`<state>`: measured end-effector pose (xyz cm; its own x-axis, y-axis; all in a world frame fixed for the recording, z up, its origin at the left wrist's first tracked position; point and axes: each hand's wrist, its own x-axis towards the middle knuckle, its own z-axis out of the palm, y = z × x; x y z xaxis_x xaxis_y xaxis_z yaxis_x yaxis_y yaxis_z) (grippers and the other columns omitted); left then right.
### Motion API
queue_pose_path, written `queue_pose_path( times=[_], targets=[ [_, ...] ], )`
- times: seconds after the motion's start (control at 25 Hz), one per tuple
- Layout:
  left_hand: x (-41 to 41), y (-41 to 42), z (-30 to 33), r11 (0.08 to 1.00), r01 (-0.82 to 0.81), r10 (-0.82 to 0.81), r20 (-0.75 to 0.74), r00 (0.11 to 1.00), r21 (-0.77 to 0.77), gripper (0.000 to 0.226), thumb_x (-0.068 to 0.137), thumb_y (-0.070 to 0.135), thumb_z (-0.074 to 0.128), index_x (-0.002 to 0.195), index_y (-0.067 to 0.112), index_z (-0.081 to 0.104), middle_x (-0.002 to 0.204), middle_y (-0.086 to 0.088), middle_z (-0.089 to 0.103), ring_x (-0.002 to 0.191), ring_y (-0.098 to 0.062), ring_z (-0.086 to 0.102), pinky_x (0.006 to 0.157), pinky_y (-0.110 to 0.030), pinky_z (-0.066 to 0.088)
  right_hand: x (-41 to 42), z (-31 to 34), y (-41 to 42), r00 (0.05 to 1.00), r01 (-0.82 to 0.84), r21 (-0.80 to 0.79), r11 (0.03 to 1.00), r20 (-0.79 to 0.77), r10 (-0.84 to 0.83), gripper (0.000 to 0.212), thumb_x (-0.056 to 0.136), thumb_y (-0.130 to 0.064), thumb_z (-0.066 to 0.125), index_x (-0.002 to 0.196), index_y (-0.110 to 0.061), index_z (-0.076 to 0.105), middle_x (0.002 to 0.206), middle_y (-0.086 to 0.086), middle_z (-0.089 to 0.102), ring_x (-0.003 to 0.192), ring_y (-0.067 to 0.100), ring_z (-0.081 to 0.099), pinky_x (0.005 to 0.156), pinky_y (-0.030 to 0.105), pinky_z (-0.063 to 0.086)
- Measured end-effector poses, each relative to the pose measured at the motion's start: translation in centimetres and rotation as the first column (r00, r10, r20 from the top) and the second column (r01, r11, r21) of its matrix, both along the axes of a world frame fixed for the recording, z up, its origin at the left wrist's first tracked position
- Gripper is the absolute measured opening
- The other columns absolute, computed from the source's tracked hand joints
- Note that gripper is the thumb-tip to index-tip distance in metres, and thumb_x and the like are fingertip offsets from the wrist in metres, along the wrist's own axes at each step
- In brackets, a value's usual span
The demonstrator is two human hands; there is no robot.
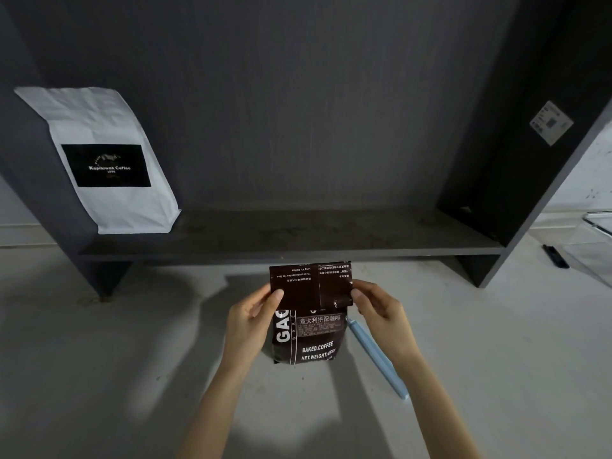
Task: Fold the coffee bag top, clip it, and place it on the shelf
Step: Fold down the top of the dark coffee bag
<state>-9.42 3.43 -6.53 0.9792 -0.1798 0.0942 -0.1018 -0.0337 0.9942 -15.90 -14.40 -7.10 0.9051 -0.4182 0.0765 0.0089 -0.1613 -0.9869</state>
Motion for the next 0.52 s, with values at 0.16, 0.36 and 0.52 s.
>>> queue_pose_path(
  times=[0.16, 0.36, 0.52],
  targets=[
    [0.1, 0.1, 0.5, 0.996, 0.091, -0.091, 0.009, 0.996, 0.009, 0.022, 0.084, 0.005, 0.053, 0.096, 0.022, 0.060, 0.093, 0.014, 0.063, 0.080, 0.017, 0.059, 0.069, 0.001, 0.043, -0.4, -1.1, -0.9, 0.993, 0.092, -0.109, 0.990, -0.059, -0.099, 0.018, 0.088, -0.010, 0.048, 0.098, -0.017, 0.062, 0.094, 0.003, 0.068, 0.086, 0.009, 0.063, 0.067, 0.004, 0.047],
    [0.9, -0.4, -0.1, 0.999, -0.012, 0.009, 0.054, 0.999, 0.044, 0.020, 0.084, 0.007, 0.054, 0.102, 0.009, 0.063, 0.091, 0.009, 0.067, 0.079, 0.013, 0.061, 0.071, -0.002, 0.045, -1.2, -3.2, -1.7, 0.948, 0.108, -0.299, 0.948, -0.256, -0.188, 0.019, 0.080, -0.005, 0.058, 0.097, -0.011, 0.064, 0.096, 0.010, 0.068, 0.083, 0.017, 0.060, 0.074, 0.018, 0.043],
    [2.4, -0.8, -0.5, 0.996, -0.090, 0.090, -0.021, 0.996, 0.006, 0.029, 0.082, 0.014, 0.060, 0.110, 0.009, 0.061, 0.110, -0.003, 0.065, 0.099, -0.008, 0.062, 0.091, -0.022, 0.047, -1.3, -4.8, -2.0, 0.898, -0.003, -0.409, 0.913, -0.402, -0.177, 0.029, 0.076, -0.011, 0.063, 0.105, -0.014, 0.061, 0.107, 0.015, 0.064, 0.096, 0.026, 0.061, 0.082, 0.029, 0.047]
  ],
)
